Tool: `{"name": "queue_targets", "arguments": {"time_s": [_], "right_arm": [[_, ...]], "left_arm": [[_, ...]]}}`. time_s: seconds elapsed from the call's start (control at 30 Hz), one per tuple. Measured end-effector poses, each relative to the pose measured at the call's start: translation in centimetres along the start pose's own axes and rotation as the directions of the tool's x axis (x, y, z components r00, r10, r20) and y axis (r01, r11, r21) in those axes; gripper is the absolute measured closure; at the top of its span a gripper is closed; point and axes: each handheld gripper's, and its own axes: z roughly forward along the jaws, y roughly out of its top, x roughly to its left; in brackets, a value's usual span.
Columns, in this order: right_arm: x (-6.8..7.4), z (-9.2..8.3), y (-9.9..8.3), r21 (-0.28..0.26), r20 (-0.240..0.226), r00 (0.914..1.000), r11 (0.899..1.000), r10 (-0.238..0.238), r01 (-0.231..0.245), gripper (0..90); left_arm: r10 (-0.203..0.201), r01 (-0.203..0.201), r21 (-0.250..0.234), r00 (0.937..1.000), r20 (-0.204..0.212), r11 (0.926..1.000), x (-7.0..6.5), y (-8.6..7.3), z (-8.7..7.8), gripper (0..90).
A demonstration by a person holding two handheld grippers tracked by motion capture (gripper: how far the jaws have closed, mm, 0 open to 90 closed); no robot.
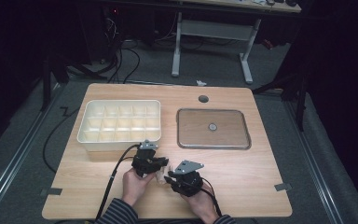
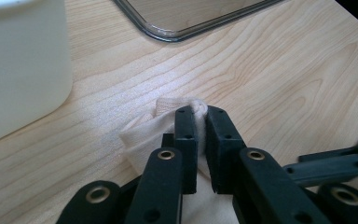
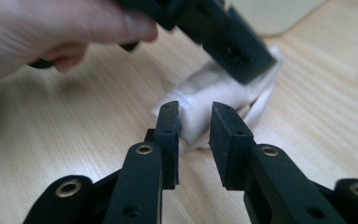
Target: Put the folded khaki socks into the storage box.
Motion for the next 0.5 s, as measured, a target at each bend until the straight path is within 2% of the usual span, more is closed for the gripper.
{"name": "queue_targets", "arguments": {"time_s": [0.07, 0.13, 0.5], "right_arm": [[-0.2, 0.4, -0.5, 0.019, -0.014, 0.9999, 1.000, 0.003, -0.003, 82.6], [-0.3, 0.4, -0.7, 0.023, -0.011, 0.9999, 1.000, 0.001, 0.000, 84.9], [-0.4, -0.1, -1.2, 0.028, -0.013, 0.9999, 1.000, -0.005, 0.006, 86.4]], "left_arm": [[0.002, -0.002, -0.002, 1.0000, 0.003, 1.0000, 0.0, 0.0, 0.1, 83.8], [0.003, -0.003, -0.003, 1.0000, 0.008, 1.0000, 0.0, 0.0, 0.1, 83.8], [0.004, -0.003, -0.031, 0.9998, 0.020, 0.9995, -0.2, 0.2, -0.1, 83.3]]}}
